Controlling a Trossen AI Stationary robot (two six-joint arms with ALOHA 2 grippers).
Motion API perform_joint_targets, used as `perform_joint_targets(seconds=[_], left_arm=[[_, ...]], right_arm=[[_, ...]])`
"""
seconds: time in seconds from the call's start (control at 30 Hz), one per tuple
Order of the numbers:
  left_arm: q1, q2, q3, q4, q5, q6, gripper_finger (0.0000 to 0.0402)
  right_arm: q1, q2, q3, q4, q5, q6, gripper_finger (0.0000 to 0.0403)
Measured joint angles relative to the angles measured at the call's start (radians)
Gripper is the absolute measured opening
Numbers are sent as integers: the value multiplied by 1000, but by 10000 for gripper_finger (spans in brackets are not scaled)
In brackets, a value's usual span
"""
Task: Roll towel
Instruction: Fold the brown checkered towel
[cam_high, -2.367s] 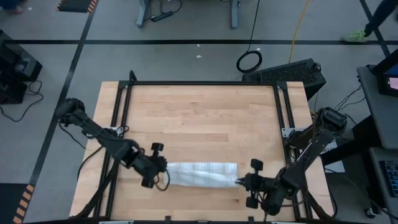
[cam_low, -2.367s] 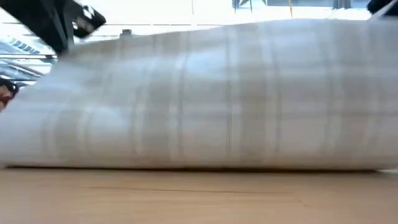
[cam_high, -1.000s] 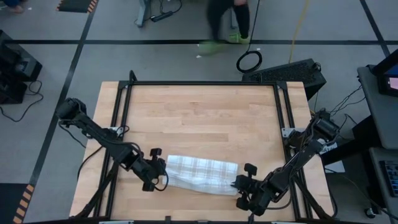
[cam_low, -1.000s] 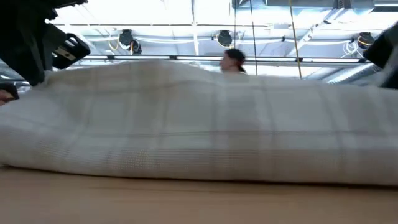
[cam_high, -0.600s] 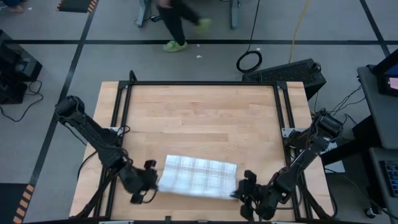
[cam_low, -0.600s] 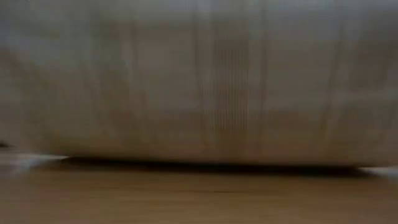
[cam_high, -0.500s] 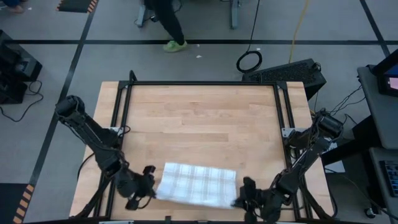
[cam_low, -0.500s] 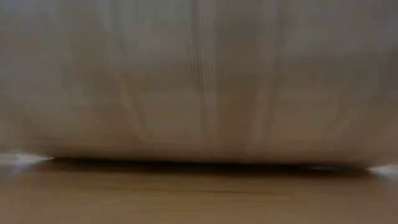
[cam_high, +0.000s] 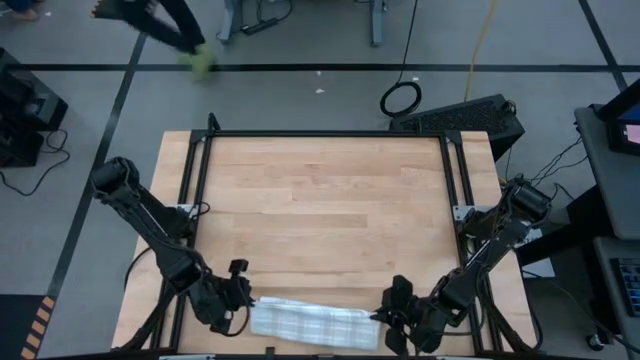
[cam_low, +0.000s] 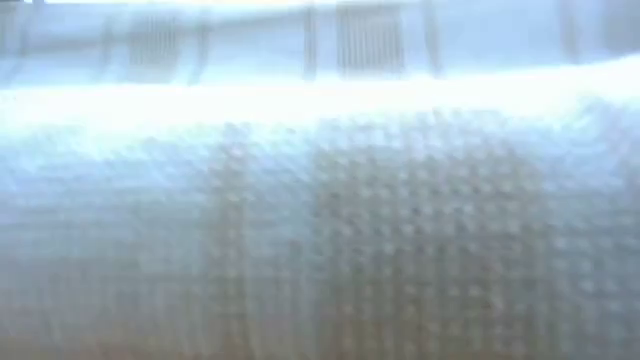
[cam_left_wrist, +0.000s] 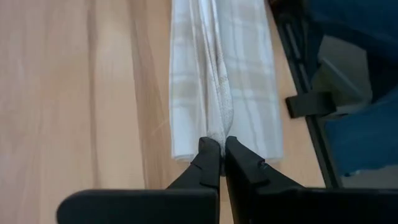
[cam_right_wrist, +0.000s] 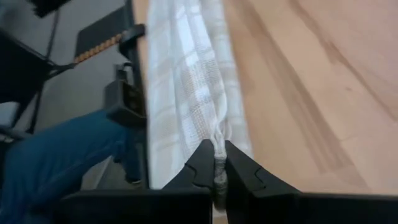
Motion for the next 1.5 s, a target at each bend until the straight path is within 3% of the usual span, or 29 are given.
perform_joint_targets(seconds=[0.6,1.2,1.3,1.5], left_arm=[[21,121,1,-37,24,-57,8],[155,121,-1,-119,43,-25,27],[162,122,-1,-113,35,-25,29],[161,122,-2,-129,-20,-25,37]], right_arm=[[-10,106,0,36,-86,239,4],[-50,119,-1,-27,-98,198,5],[-50,130,-1,-23,-114,200,20],[-48,131,-2,-36,-130,235,86]])
